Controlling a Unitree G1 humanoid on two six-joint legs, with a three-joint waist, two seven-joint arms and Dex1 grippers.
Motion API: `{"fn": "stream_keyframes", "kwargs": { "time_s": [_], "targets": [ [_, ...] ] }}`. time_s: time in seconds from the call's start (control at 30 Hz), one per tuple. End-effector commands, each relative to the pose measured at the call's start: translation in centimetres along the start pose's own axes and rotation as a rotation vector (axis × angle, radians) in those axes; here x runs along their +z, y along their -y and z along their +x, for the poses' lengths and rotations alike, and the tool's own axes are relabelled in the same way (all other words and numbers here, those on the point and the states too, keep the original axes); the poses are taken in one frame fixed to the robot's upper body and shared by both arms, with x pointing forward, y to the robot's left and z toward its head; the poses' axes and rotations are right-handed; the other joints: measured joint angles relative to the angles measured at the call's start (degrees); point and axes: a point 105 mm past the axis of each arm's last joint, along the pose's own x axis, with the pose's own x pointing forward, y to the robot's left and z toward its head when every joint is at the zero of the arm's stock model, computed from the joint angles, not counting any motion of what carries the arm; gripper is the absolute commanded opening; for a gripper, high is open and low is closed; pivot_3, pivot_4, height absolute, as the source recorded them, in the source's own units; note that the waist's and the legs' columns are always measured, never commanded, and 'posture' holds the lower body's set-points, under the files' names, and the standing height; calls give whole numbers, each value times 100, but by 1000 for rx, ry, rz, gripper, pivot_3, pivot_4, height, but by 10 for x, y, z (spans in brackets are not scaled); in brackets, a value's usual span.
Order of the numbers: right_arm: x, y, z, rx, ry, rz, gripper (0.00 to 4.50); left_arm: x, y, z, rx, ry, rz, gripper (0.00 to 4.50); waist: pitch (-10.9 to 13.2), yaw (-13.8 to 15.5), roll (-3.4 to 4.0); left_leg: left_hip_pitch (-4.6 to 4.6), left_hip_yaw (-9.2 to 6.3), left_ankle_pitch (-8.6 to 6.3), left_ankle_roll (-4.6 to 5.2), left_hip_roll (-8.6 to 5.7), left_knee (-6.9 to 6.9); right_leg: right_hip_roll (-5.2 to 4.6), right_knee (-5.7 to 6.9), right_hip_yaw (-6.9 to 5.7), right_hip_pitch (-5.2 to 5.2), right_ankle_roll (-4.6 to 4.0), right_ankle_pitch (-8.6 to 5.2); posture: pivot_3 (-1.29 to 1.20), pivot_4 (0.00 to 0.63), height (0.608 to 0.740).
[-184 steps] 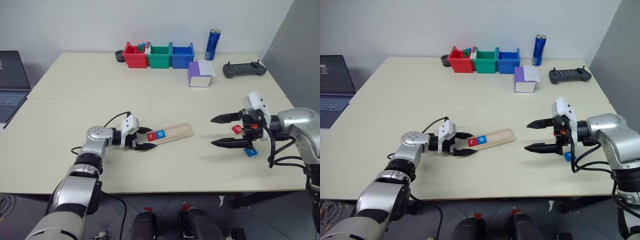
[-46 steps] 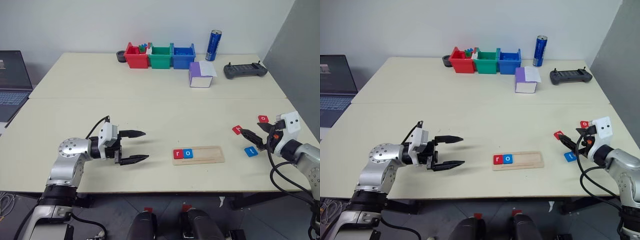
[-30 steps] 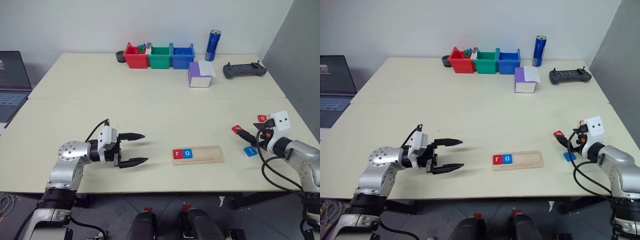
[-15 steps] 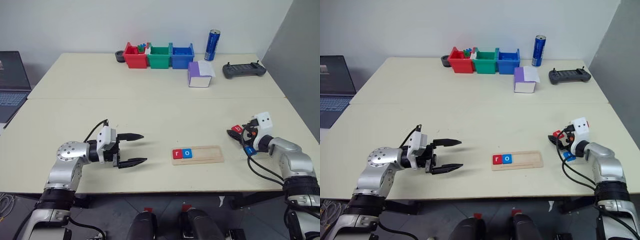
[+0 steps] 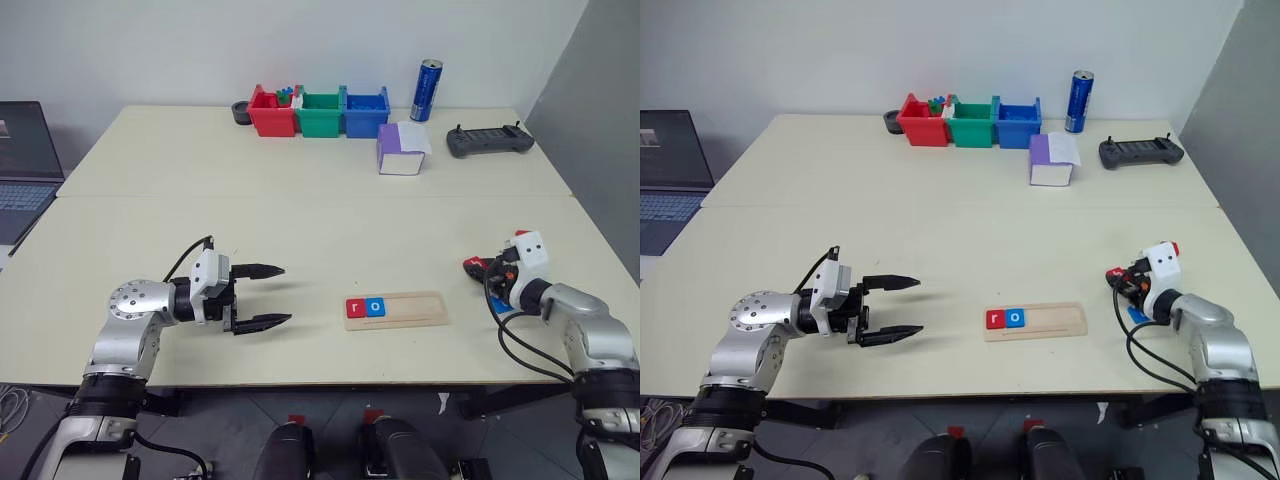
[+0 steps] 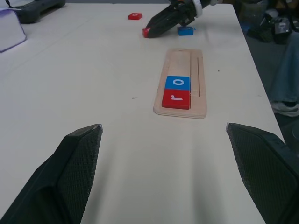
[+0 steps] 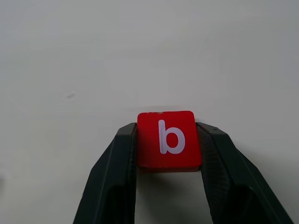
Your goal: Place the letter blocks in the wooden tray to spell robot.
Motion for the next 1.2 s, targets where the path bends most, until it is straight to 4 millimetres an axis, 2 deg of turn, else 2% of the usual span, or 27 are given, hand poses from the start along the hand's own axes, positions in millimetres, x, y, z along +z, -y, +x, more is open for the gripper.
{"fn": "stream_keyframes", "kwargs": {
  "time_s": [0.03,0.13,0.23,0.4,0.67,0.93,0.97,1.1,1.2],
  "targets": [
    [25,22,-33,-121,72,-24,1461,9,-4,-1,-1,5,32,4500,0,2,0,0,0,0,0,-1,1,-1,-2,0,1,0,0,0,150,740],
    [10,42,-64,-238,44,6,1461,9,-6,2,-16,2,32,4500,-4,2,-6,2,0,0,0,-1,2,-2,-4,0,4,1,0,0,150,740],
    [-5,52,-81,-288,10,23,1461,12,-10,5,-25,6,38,4500,-4,-1,-5,5,-1,0,0,-1,0,-1,-3,-2,4,1,0,0,150,740],
    [-18,43,-84,-250,-13,56,1461,13,-14,8,-33,9,43,4500,-5,-77,-3,10,3,0,1,2,0,2,1,0,5,1,0,0,150,740],
    [-25,31,-68,-198,-42,73,1461,10,-15,7,-37,6,39,4500,-5,-95,-3,8,1,0,1,1,-1,3,1,-1,4,1,0,0,150,740],
    [-15,31,-65,-176,-31,66,4236,6,-8,3,-59,-1,29,4500,-5,-90,-3,7,0,0,1,1,-2,3,-1,-1,4,1,0,0,150,740],
    [-10,31,-67,-169,-26,55,4466,6,-6,3,-65,-1,27,4500,-5,-91,-3,7,0,0,1,1,-2,3,-1,0,4,1,0,0,150,740],
    [13,41,-77,-124,12,-14,4466,6,1,2,-92,-1,27,4500,-5,-93,-2,7,1,0,1,1,-2,3,-1,0,4,1,0,0,150,740],
    [30,46,-87,-18,18,-90,4466,8,10,1,-127,-9,21,4500,-5,-92,-3,8,1,-1,2,0,-2,3,-2,0,3,1,0,0,150,740]
  ]
}}
